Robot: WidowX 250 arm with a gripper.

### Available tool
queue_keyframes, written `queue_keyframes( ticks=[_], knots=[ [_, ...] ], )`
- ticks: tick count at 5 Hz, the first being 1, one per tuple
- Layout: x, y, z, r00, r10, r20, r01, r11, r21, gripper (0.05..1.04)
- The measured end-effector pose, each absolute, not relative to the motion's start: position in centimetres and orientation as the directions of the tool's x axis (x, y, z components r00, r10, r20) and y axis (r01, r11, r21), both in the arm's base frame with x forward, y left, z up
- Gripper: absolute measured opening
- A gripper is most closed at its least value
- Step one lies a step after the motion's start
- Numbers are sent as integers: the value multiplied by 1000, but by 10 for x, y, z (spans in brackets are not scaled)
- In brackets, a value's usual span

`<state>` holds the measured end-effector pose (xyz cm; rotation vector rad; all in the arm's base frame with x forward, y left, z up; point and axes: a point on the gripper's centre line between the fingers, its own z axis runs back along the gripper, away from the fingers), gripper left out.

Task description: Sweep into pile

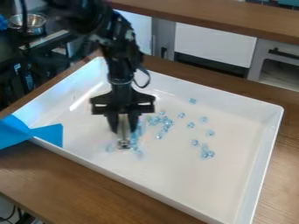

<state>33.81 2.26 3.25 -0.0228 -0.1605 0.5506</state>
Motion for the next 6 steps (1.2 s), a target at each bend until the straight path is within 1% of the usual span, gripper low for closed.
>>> queue_keyframes(
  ticks=[1, 3, 6],
  knots=[
    [345, 3, 34, 845, 515, 143, -510, 857, -76, 387],
    [362, -28, 32, 856, 487, 172, -480, 873, -86, 387],
    [384, -91, 31, 857, 482, 180, -466, 876, -129, 387]
  ],
)
